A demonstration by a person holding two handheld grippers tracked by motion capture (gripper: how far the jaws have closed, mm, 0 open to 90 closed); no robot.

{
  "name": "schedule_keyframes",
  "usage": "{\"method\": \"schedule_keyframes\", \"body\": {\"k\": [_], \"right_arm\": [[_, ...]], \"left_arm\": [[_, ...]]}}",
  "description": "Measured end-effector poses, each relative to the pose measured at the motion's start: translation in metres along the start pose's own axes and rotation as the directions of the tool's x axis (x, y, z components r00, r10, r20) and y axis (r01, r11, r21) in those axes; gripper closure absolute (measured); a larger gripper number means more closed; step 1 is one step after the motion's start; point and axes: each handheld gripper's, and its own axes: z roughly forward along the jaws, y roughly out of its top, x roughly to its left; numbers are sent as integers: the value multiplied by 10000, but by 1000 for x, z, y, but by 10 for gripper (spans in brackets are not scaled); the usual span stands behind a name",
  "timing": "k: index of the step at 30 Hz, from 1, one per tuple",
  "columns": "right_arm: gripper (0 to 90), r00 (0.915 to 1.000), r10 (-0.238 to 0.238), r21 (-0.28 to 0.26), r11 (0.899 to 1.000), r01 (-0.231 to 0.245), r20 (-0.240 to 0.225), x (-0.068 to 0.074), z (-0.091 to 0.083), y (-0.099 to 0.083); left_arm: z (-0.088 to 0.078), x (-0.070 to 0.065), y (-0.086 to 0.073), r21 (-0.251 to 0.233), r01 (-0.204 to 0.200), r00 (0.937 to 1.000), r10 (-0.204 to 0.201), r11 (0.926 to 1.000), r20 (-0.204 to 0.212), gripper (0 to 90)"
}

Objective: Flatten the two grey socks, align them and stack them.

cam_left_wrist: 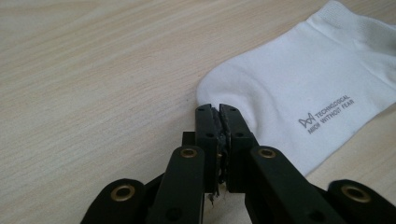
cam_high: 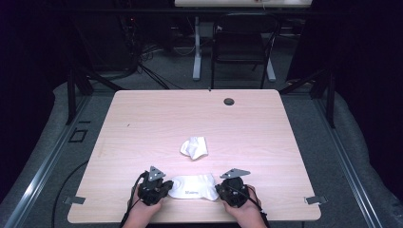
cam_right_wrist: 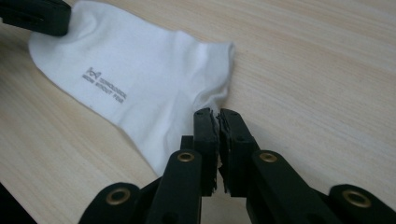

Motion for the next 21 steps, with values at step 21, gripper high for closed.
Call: {"method": "schedule_keyframes", "body": {"k": [21], "right_arm": [[823,9999,-124,-368,9992,128,112,6,16,2]], "left_arm": [[0,1,-1,-20,-94,9999,94,10000,119,870]]}}
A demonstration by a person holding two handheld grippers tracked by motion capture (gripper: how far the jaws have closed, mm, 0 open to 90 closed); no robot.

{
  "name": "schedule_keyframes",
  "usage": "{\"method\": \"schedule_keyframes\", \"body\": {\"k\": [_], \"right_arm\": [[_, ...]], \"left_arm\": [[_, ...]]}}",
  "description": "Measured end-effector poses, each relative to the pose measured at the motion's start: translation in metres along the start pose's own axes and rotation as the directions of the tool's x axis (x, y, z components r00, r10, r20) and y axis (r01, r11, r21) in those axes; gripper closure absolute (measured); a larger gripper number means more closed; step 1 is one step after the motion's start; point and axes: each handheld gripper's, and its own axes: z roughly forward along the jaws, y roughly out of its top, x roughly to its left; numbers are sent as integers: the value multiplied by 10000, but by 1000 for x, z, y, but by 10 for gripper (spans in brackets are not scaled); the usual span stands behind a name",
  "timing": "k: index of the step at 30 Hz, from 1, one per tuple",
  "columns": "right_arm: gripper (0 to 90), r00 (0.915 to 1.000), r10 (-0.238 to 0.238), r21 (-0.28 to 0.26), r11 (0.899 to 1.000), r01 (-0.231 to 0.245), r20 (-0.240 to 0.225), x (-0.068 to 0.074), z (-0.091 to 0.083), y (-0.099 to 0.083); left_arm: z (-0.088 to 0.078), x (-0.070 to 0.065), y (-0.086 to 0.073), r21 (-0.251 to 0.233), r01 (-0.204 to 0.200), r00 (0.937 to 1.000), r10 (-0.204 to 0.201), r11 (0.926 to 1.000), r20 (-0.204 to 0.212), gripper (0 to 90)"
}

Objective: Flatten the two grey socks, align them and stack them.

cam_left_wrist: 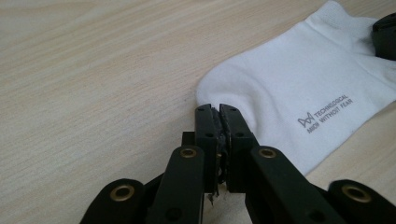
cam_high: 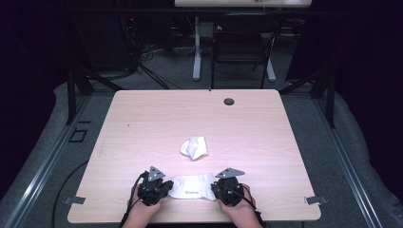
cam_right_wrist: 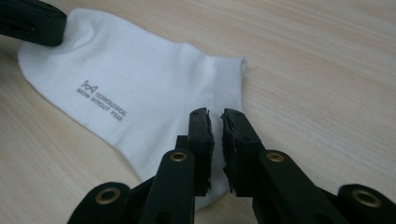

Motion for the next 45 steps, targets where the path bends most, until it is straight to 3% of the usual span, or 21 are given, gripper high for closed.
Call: {"method": "schedule_keyframes", "body": {"k": [16,21,26,31,37,45], "right_arm": [[831,9996,286,108,9995,-286,11,-5,-6,-5],[795,9991,364,-12,9993,-365,-207,-4,-8,-4],[753,9998,154,-186,9997,-157,-148,-3,-12,0],[694,9996,220,-190,9996,-223,-175,-8,-16,7],[637,9994,346,14,9994,-346,-63,-15,-14,18],[615,9998,-96,-119,9999,98,176,-11,-10,40]], "left_arm": [[-1,-1,-1,-9,118,9999,-118,9999,67,862],[-2,0,-1,-117,269,9994,-266,9996,223,817],[-6,2,1,-358,441,9983,-427,9984,402,750],[-8,7,4,-629,648,9970,-620,9959,461,694],[-8,16,6,-740,690,9974,-673,9949,251,656],[-11,25,8,-948,700,9975,-704,9930,-7,628]]}}
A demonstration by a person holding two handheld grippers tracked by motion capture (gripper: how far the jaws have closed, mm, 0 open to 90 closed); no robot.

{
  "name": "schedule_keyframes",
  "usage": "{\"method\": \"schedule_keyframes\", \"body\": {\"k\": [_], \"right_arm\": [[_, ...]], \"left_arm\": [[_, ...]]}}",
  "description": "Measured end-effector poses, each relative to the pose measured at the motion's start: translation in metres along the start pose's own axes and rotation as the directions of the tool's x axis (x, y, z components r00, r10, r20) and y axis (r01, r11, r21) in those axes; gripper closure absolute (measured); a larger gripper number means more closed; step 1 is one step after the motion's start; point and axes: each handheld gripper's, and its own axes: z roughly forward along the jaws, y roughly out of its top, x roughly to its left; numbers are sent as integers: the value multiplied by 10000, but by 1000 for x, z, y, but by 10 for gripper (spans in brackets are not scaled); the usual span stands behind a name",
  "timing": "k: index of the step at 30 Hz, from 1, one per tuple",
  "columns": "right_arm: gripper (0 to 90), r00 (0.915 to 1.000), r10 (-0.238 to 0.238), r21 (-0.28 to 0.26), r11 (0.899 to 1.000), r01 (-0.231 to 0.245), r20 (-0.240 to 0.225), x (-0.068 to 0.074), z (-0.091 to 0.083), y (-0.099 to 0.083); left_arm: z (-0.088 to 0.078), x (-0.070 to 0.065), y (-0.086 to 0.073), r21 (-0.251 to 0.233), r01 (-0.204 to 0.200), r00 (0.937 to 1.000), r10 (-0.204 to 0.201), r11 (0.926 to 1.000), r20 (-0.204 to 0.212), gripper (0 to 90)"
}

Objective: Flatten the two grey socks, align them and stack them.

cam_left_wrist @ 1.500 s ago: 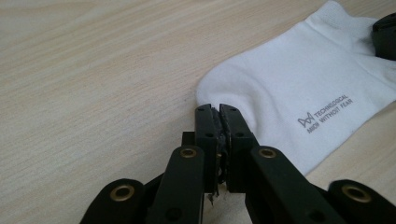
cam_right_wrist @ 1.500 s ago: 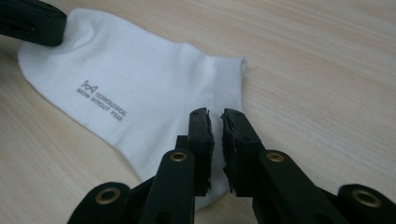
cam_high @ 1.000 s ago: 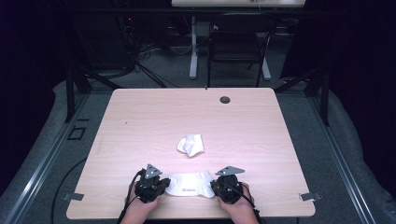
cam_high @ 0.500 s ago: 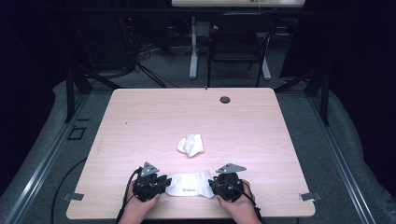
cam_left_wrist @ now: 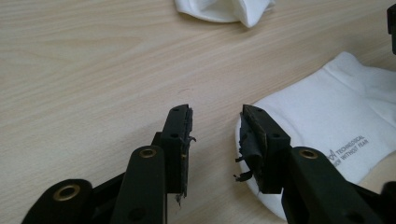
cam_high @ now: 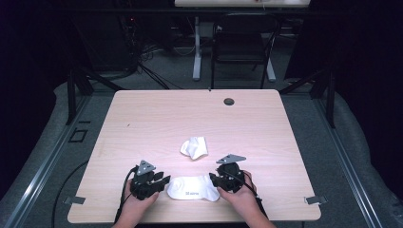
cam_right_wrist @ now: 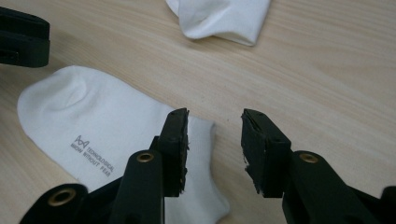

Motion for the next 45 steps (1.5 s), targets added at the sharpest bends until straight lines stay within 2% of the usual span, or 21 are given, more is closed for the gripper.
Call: {"method": "schedule_keyframes", "body": {"k": [2,11,15,20,26,31,40,45], "right_arm": [[613,9998,-155,78,9999,154,110,0,3,6],[628,9999,-40,143,9999,39,96,-1,19,31],[638,9998,-175,97,9998,174,126,3,30,48],[639,9983,-483,284,9985,474,313,8,43,66],[635,9980,-587,315,9978,579,240,14,58,83],[633,9979,-606,405,9974,597,213,19,71,92],[616,9986,-383,655,9972,358,366,21,92,95],[601,9973,-549,784,9956,509,490,24,99,93]], "left_arm": [[0,2,1,17,60,10000,-60,10000,-25,612],[-3,13,4,-38,76,9996,-76,10000,-260,586],[-2,17,5,-90,170,9993,-173,9998,-331,581],[-3,21,7,-99,151,9989,-155,9998,-436,580],[-4,25,7,-172,261,9986,-268,9995,-466,580],[-4,28,8,-143,330,9983,-336,9994,-475,581],[-2,30,8,-109,387,9980,-392,9992,-495,580],[-1,30,8,-67,363,9981,-366,9993,-500,580]]}}
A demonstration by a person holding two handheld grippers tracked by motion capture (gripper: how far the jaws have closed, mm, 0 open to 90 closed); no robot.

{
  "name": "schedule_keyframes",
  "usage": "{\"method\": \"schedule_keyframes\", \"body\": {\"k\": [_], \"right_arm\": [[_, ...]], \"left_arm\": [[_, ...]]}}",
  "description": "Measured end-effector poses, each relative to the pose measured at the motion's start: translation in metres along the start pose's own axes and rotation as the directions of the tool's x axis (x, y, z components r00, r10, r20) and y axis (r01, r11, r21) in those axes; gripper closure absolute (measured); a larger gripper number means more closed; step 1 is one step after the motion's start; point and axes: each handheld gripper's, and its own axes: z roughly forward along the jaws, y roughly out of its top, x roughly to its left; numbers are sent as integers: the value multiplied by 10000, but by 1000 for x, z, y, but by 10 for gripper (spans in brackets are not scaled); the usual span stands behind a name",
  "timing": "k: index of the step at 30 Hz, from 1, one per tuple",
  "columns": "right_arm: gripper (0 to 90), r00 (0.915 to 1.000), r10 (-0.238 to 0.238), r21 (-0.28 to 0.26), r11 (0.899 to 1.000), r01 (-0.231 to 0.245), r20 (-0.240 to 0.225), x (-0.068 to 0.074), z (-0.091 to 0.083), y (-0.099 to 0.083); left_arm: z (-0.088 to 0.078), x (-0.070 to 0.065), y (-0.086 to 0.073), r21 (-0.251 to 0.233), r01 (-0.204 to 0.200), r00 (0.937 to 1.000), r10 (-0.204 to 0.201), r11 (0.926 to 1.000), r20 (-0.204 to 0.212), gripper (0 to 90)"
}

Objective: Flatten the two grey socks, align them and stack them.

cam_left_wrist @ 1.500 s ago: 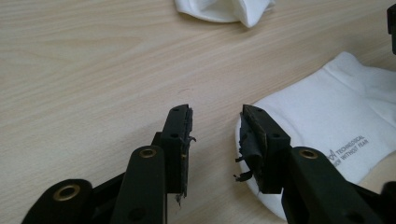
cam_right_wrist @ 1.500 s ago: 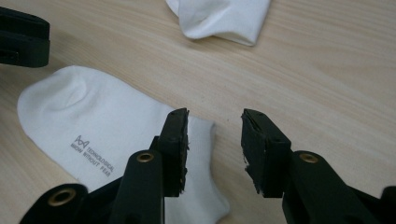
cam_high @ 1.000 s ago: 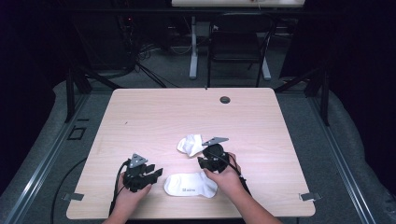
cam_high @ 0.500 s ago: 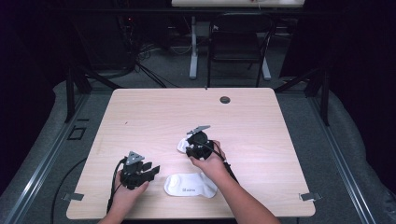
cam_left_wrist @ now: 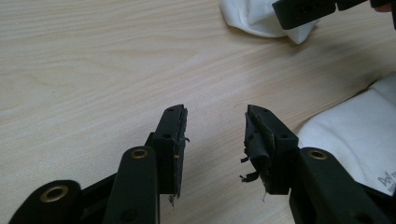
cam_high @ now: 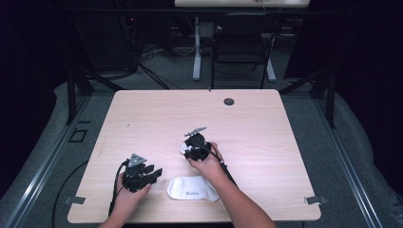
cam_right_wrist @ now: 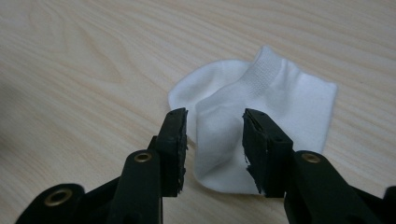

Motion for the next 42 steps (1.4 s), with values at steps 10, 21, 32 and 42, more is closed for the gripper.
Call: {"method": "schedule_keyframes", "body": {"k": [10,21,32,42], "right_arm": [[863,9993,-130,249,9996,122,360,1,2,-1],[875,9989,356,-305,9989,-365,-298,6,-19,0],[875,9918,1057,-812,9905,-1114,-719,-9,-47,0],[874,9908,1267,-1031,9860,-1309,-466,-31,-64,-8]], "left_arm": [[2,-1,-1,43,-22,10000,21,10000,23,580],[4,-3,-1,109,-68,10000,69,9999,-4,580],[9,-7,5,116,-279,9995,277,9995,122,582],[12,-11,16,167,-416,9991,416,9990,-1,584]]}}
